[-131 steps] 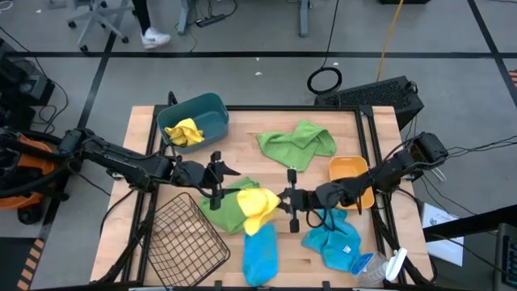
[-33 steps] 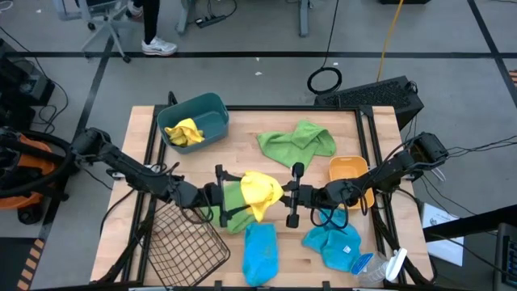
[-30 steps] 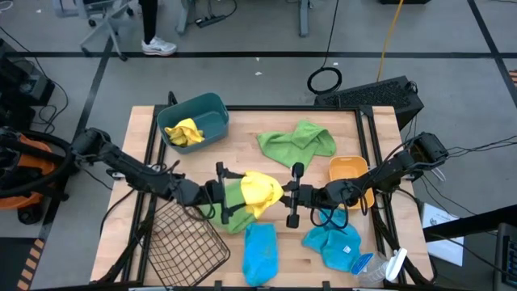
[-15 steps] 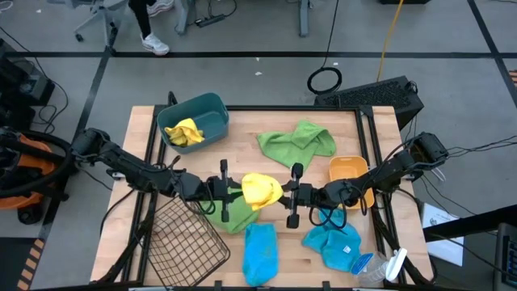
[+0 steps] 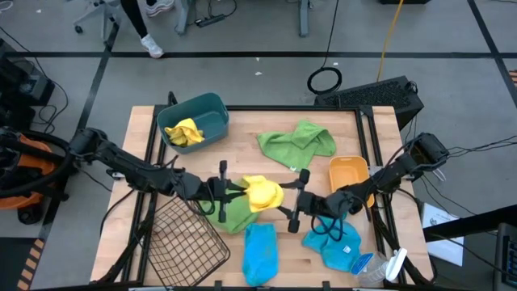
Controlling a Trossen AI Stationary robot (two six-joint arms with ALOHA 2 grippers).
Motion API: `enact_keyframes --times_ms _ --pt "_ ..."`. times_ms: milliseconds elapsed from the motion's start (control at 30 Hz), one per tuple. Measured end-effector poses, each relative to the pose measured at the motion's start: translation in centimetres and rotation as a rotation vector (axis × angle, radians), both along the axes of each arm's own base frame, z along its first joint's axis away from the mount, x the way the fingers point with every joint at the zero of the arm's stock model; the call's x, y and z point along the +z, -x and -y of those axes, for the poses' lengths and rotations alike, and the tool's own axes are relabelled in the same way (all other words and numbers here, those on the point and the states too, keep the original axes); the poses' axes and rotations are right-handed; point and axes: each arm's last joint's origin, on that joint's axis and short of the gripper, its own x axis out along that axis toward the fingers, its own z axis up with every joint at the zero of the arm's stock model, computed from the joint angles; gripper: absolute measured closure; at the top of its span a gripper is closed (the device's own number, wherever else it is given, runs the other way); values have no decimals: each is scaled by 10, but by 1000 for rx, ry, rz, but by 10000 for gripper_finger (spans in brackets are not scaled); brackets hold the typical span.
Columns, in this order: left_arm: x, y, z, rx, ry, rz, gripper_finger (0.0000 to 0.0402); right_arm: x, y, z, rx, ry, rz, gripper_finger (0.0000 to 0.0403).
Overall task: Sort microfiber towel by color & place in baskets
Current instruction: Roll middle right yellow towel
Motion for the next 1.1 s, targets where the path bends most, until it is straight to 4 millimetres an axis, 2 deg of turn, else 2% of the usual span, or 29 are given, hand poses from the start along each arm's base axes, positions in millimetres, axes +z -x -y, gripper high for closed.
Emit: enact_keyframes --times_ms 200,533,767,900,1100 --pt "7 9 -2 -52 48 -29 397 -6 9 -13 -41 75 -68 89" --pt "8 12 -1 -98 90 -38 398 -15 24 -38 33 155 -157 85" --pt "14 11 -2 -61 106 26 398 -24 36 -54 87 54 -188 90" --pt "23 10 -2 -47 136 123 398 -28 31 -59 146 92 -168 110" --pt "28 10 -2 -60 155 168 398 -13 3 -73 117 324 -103 120"
